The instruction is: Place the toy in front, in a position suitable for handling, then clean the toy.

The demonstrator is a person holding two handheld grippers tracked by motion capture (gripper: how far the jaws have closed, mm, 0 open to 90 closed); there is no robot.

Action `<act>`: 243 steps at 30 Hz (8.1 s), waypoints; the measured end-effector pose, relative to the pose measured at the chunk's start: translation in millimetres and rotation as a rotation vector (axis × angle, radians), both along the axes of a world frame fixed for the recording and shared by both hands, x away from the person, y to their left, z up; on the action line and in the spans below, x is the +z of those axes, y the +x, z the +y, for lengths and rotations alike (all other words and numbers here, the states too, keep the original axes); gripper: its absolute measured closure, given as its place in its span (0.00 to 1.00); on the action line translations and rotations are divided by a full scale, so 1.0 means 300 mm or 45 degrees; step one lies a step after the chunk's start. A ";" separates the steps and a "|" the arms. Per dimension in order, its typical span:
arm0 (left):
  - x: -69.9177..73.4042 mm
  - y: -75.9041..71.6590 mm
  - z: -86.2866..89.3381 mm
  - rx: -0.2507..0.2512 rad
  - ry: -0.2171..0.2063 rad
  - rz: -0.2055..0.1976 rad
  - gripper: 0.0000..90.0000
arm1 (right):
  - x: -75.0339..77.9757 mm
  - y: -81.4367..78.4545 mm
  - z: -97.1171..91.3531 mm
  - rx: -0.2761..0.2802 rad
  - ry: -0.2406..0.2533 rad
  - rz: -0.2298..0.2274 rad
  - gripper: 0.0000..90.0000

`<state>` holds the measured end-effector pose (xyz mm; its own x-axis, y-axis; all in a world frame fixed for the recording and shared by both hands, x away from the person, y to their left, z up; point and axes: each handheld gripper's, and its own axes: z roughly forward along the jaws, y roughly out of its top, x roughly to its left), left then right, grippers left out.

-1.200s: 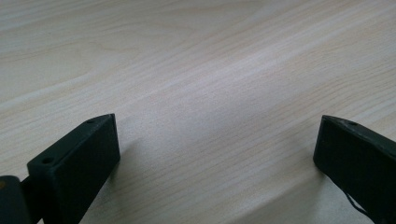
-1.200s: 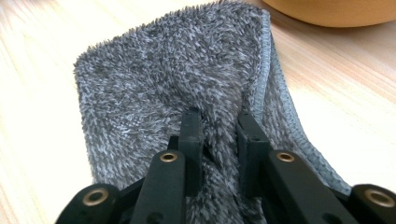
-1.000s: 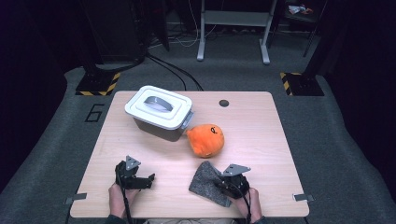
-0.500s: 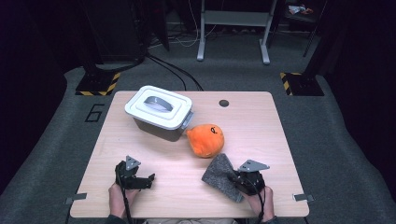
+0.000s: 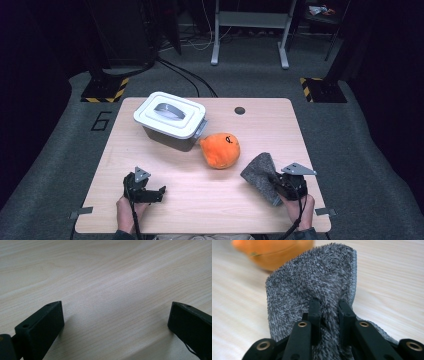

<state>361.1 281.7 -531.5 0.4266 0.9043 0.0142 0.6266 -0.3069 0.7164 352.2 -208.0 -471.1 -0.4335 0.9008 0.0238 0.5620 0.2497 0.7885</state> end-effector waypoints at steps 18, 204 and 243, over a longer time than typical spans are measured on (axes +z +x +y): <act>0.000 0.000 0.000 -0.001 -0.002 0.001 0.00 | -0.025 0.133 -0.148 -0.309 -0.001 0.026 0.83; 0.159 0.090 -0.587 -0.595 -0.153 -0.147 0.79 | -0.192 -0.026 -0.220 -0.321 -0.066 0.117 0.05; 0.158 0.095 -0.582 -0.614 -0.162 -0.125 0.79 | -0.111 0.324 -0.132 -0.216 -0.179 0.327 0.20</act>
<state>389.7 107.0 -484.1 0.7981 0.6021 -0.0220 0.3629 -0.4512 0.8153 449.6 -247.5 -504.6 -0.2728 0.9619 -0.0168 0.7809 0.2316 0.5802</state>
